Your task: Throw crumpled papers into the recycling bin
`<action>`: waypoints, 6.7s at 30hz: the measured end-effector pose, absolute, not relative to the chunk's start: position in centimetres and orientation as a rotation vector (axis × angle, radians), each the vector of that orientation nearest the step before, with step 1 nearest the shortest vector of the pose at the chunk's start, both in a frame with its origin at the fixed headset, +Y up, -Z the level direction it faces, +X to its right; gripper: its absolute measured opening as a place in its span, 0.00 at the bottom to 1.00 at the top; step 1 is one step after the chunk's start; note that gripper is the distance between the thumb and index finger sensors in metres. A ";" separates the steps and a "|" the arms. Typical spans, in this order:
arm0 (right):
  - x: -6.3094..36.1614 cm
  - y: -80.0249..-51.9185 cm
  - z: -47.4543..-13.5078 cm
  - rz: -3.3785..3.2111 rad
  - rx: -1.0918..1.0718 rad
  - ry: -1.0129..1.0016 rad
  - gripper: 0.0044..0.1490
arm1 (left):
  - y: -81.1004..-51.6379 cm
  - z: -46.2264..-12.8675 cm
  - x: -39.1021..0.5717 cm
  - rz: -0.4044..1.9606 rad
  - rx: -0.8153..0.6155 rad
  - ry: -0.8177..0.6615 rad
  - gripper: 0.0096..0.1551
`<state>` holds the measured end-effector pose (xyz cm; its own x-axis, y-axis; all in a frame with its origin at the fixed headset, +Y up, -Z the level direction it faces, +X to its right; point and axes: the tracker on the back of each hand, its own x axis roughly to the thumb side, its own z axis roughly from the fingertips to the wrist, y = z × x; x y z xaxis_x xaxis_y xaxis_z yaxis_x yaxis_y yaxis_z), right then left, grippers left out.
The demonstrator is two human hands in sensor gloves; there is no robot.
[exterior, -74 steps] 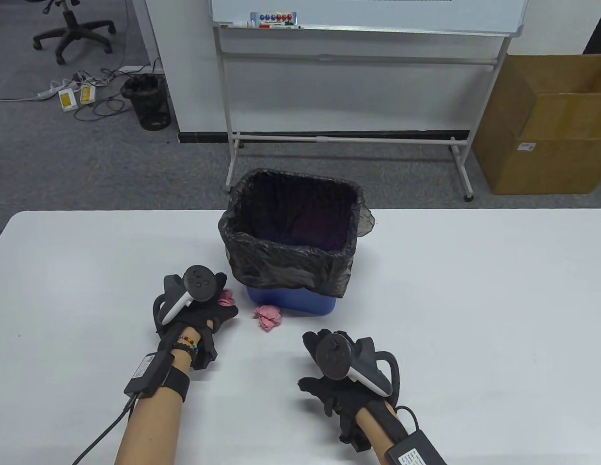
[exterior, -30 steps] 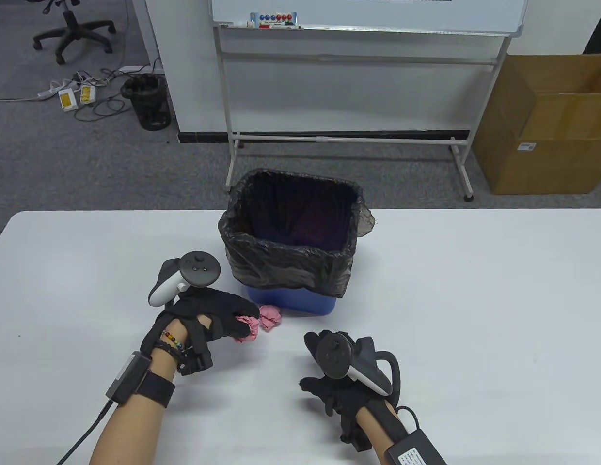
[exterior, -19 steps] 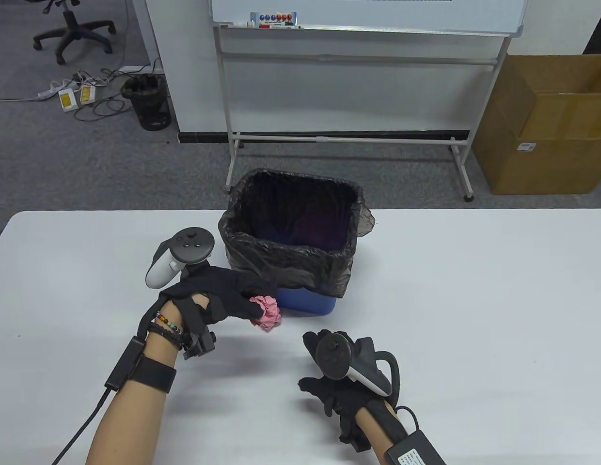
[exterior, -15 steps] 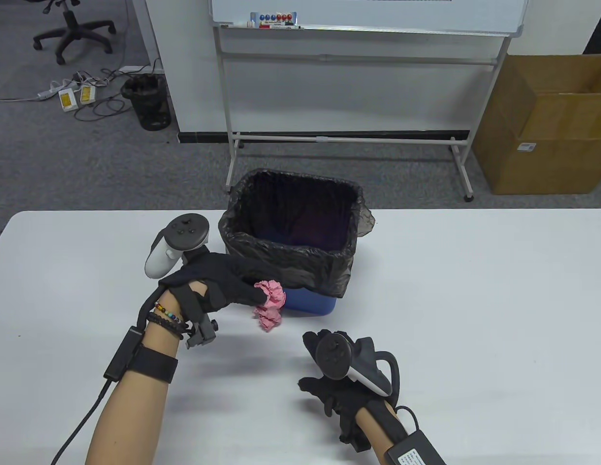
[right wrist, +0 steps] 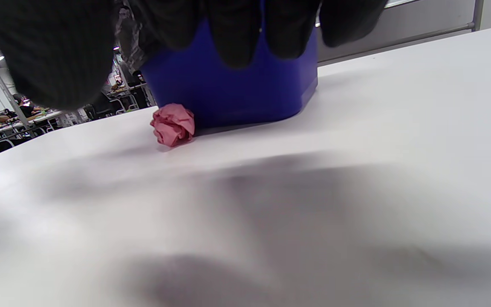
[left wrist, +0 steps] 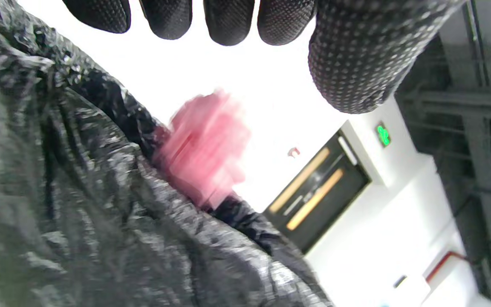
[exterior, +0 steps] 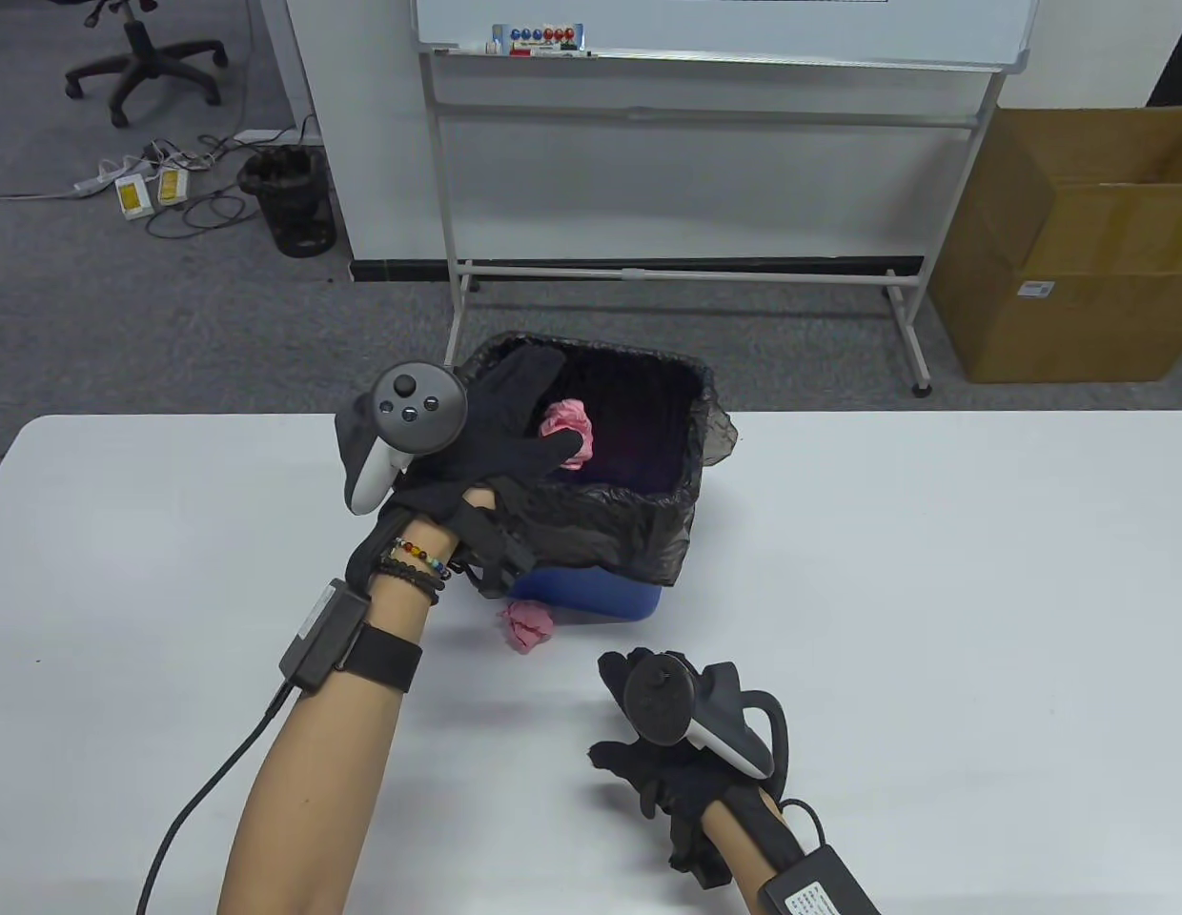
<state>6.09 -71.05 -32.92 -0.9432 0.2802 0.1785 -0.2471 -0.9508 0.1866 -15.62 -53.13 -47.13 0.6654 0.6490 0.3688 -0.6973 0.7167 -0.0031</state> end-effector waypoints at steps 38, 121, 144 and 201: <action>6.0 -70.9 -32.8 2.868 0.290 0.222 0.58 | -67.5 -41.3 -22.9 0.366 0.027 -0.116 0.49; 6.0 -70.9 -32.9 2.872 0.281 0.223 0.58 | -54.4 -45.4 -15.8 1.174 0.036 -0.483 0.26; 6.1 -70.8 -32.8 2.867 0.296 0.185 0.58 | -56.0 -41.0 -18.3 0.692 0.211 -0.348 0.45; 5.3 -71.9 -32.8 2.924 0.309 0.133 0.59 | -72.7 -34.3 -18.1 0.439 -0.065 -0.354 0.49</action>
<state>5.25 -71.91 -32.79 -0.9586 0.2048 0.1977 -0.1861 -0.9764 0.1093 -18.12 -72.68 -34.32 0.8452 0.4272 0.3210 -0.4048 0.9040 -0.1374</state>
